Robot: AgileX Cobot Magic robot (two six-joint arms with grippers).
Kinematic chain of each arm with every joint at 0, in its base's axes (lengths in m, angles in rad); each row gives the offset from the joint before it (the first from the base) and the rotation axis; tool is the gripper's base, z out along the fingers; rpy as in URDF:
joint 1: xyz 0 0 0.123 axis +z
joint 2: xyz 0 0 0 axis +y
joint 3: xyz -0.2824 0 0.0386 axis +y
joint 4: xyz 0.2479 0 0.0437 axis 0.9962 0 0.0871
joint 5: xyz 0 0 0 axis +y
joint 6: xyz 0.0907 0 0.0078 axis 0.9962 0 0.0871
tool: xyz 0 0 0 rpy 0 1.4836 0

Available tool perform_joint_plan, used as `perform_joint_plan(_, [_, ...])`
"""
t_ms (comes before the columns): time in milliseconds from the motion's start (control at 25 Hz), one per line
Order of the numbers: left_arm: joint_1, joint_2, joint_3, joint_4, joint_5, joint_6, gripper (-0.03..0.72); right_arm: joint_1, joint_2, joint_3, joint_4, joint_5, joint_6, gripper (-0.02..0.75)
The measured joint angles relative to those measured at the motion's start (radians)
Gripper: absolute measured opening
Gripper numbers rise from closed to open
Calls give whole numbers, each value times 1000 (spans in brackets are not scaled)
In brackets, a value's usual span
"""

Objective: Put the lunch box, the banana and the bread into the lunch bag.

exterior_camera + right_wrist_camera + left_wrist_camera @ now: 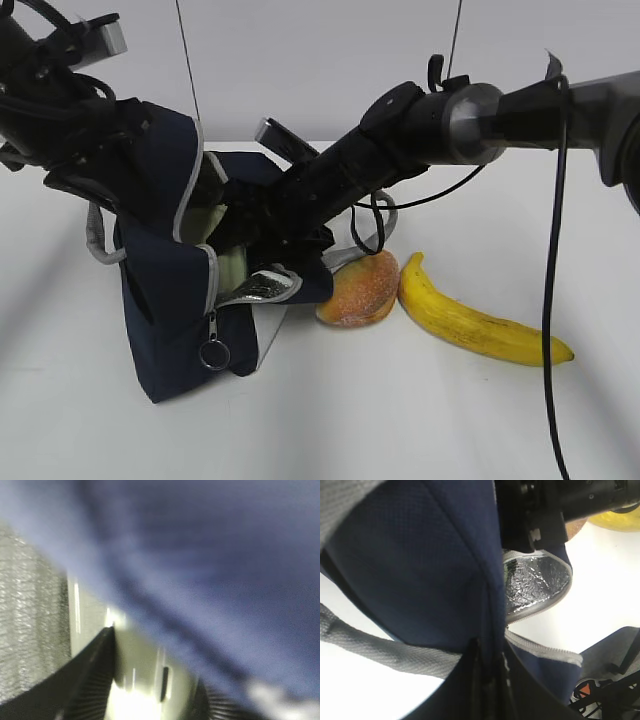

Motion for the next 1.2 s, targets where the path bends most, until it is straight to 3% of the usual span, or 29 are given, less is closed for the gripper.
perform_joint_plan(160, [0, 0, 0, 16, 0, 0, 16, 0, 0, -8, -45, 8, 22, 554])
perform_joint_plan(280, [0, 0, 0, 28, 0, 0, 16, 0, 0, -42, -135, 23, 78, 591])
perform_joint_plan(600, [0, 0, 0, 35, 0, 0, 16, 0, 2, -290, -418, 231, 263, 602])
perform_joint_plan(840, [0, 0, 0, 36, 1, 0, 16, 0, 2, -424, -499, 324, 339, 598])
perform_joint_plan(1200, [0, 0, 0, 38, 1, 1, 16, 0, -45, -429, -624, 339, 386, 591])
